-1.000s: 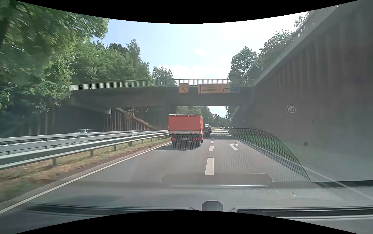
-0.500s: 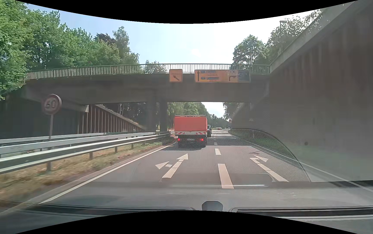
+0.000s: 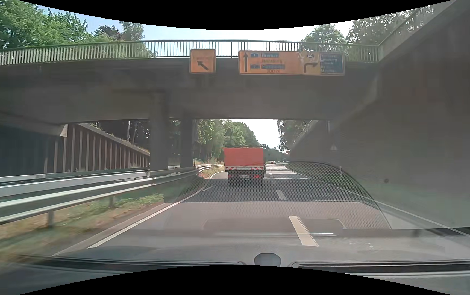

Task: Follow the waypoints while adhering to traffic rules and regulations

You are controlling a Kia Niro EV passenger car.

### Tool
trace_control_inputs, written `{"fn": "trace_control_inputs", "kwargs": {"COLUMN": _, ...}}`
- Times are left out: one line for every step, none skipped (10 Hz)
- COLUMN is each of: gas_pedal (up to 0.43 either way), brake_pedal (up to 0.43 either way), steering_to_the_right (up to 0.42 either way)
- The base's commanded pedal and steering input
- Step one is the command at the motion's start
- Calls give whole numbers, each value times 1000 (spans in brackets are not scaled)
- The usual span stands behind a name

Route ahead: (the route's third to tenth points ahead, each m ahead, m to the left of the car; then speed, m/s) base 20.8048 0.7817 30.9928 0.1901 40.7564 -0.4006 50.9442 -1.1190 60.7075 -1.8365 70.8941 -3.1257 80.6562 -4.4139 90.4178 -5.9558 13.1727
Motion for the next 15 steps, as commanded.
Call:
{"fn": "trace_control_inputs", "kwargs": {"gas_pedal": 138, "brake_pedal": 0, "steering_to_the_right": 12}}
{"fn": "trace_control_inputs", "kwargs": {"gas_pedal": 138, "brake_pedal": 0, "steering_to_the_right": 11}}
{"fn": "trace_control_inputs", "kwargs": {"gas_pedal": 138, "brake_pedal": 0, "steering_to_the_right": 11}}
{"fn": "trace_control_inputs", "kwargs": {"gas_pedal": 118, "brake_pedal": 0, "steering_to_the_right": 12}}
{"fn": "trace_control_inputs", "kwargs": {"gas_pedal": 110, "brake_pedal": 0, "steering_to_the_right": 14}}
{"fn": "trace_control_inputs", "kwargs": {"gas_pedal": 98, "brake_pedal": 0, "steering_to_the_right": 15}}
{"fn": "trace_control_inputs", "kwargs": {"gas_pedal": 98, "brake_pedal": 0, "steering_to_the_right": 13}}
{"fn": "trace_control_inputs", "kwargs": {"gas_pedal": 98, "brake_pedal": 0, "steering_to_the_right": 11}}
{"fn": "trace_control_inputs", "kwargs": {"gas_pedal": 87, "brake_pedal": 0, "steering_to_the_right": 9}}
{"fn": "trace_control_inputs", "kwargs": {"gas_pedal": 87, "brake_pedal": 0, "steering_to_the_right": 10}}
{"fn": "trace_control_inputs", "kwargs": {"gas_pedal": 87, "brake_pedal": 0, "steering_to_the_right": 10}}
{"fn": "trace_control_inputs", "kwargs": {"gas_pedal": 87, "brake_pedal": 0, "steering_to_the_right": 10}}
{"fn": "trace_control_inputs", "kwargs": {"gas_pedal": 87, "brake_pedal": 0, "steering_to_the_right": 10}}
{"fn": "trace_control_inputs", "kwargs": {"gas_pedal": 87, "brake_pedal": 0, "steering_to_the_right": 9}}
{"fn": "trace_control_inputs", "kwargs": {"gas_pedal": 87, "brake_pedal": 0, "steering_to_the_right": 8}}
